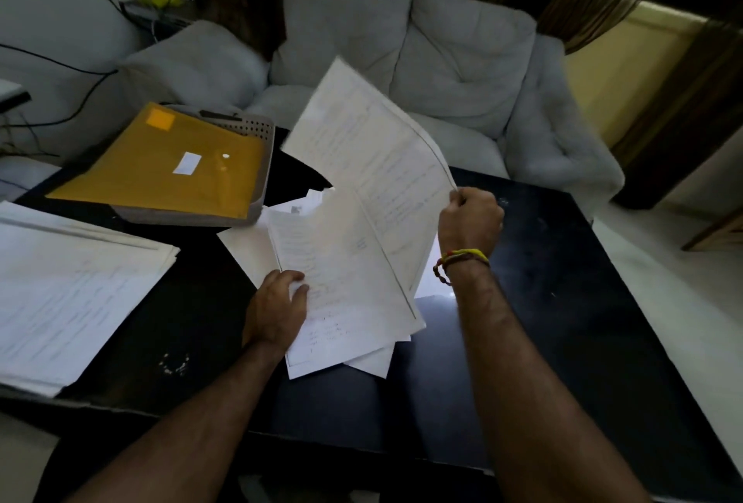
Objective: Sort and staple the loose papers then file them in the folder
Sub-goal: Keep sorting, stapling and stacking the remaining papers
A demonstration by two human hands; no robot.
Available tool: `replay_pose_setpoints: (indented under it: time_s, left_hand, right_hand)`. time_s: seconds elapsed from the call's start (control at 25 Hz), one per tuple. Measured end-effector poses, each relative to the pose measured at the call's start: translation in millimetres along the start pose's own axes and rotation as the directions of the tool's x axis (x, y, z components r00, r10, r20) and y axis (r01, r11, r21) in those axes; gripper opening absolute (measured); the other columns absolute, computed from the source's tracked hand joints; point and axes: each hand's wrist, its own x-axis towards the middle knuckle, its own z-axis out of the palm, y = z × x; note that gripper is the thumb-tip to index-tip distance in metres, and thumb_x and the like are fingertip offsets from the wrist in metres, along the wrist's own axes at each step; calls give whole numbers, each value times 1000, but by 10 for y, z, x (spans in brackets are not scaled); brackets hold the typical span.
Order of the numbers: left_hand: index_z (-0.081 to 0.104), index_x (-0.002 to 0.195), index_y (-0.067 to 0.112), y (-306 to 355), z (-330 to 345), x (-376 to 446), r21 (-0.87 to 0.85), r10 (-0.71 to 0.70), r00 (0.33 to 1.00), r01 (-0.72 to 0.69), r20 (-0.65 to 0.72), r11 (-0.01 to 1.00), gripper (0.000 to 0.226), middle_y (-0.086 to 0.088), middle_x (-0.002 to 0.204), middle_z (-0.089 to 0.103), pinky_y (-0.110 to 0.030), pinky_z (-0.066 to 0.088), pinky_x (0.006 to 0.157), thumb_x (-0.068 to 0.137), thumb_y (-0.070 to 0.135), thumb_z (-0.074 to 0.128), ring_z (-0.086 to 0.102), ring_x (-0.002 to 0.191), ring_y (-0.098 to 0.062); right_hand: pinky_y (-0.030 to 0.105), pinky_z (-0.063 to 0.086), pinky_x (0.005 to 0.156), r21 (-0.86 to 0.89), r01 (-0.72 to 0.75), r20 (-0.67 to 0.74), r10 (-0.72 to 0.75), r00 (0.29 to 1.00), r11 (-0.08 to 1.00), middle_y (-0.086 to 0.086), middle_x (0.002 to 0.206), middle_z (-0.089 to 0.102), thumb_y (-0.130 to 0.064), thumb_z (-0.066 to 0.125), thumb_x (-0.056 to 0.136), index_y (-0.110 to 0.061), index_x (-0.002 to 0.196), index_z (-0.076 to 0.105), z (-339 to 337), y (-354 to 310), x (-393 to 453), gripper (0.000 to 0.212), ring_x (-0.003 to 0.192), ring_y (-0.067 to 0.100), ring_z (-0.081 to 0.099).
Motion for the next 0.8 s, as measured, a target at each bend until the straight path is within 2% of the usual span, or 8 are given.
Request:
replay_pose_setpoints:
  time_s: [0.12, 0.24, 0.32, 0.4, 0.48, 0.56, 0.68, 0.8]
  left_hand:
    - [66, 110, 16, 2, 3, -16, -4, -1, 1000, 1, -5, 1000, 22, -1, 113, 61, -30, 46, 88, 90, 22, 60, 59, 103, -21]
    - [66, 109, 15, 18, -1, -12, -2, 16, 1000, -16, -16, 1000, 21, -2, 111, 62, -29, 46, 85, 91, 23, 60, 60, 101, -21]
    - [68, 103, 14, 40, -20, -3, -15, 3, 999, -4, -32, 1000, 23, -3, 105, 64, -28, 46, 80, 95, 30, 55, 61, 97, -22]
    - [68, 94, 10, 61, -57, -8, -85, -13, 999, 9, -41, 996, 44, -6, 97, 66, -29, 46, 75, 98, 44, 41, 62, 91, -24]
    - [68, 93, 6, 107, -103, -36, -220, -51, 997, 38, -51, 975, 61, -5, 95, 67, -29, 45, 75, 95, 53, 29, 60, 88, -23]
    - [70, 90, 6, 136, -142, -43, -319, -121, 991, 100, -47, 943, 69, 0, 89, 64, -26, 42, 73, 90, 59, 26, 56, 83, -16]
    - [58, 62, 16, 107, -134, -15, -324, -166, 983, 134, -72, 936, 63, 6, 67, 60, -26, 37, 63, 85, 67, 28, 54, 69, -15]
    - [49, 60, 20, 114, -117, 11, -316, -208, 974, 171, -88, 933, 50, 6, 62, 55, -27, 36, 57, 88, 59, 35, 51, 62, -13]
  right_hand:
    - [31, 48, 73, 57, -24, -64, 28, 998, 998, 18, 88, 71, -14, 56, 86, -8, 92, 74, -140, 119, 48, 20, 87, 38, 64]
    - [16, 40, 62, 224, -76, -167, 115, 979, 972, 12, 80, 71, -9, 57, 88, -3, 86, 74, -291, 62, 183, 18, 69, 23, 64]
    - [11, 44, 50, 367, -182, -95, 231, 968, 912, 9, 76, 68, -4, 57, 90, -4, 81, 70, -272, 26, 248, 16, 46, 6, 58]
    - [21, 54, 48, 426, -317, 92, 308, 947, 847, 14, 69, 66, -1, 55, 87, -4, 70, 63, -64, 56, 93, 20, 40, 7, 59]
    - [33, 57, 48, 343, -446, 314, 347, 884, 826, 14, 61, 64, -1, 55, 84, 3, 69, 66, 248, 212, -263, 19, 44, 23, 64]
    - [31, 55, 46, 202, -530, 433, 410, 803, 824, 14, 65, 65, -3, 57, 82, 0, 72, 70, 490, 408, -673, 16, 52, 29, 66]
    - [25, 44, 59, -21, -461, 467, 416, 780, 887, 13, 72, 63, -6, 57, 82, -2, 76, 70, 613, 661, -1028, 15, 70, 30, 60]
    - [28, 49, 65, -51, -409, 475, 383, 792, 911, 12, 73, 67, -7, 58, 84, -3, 77, 71, 630, 772, -989, 16, 74, 29, 60]
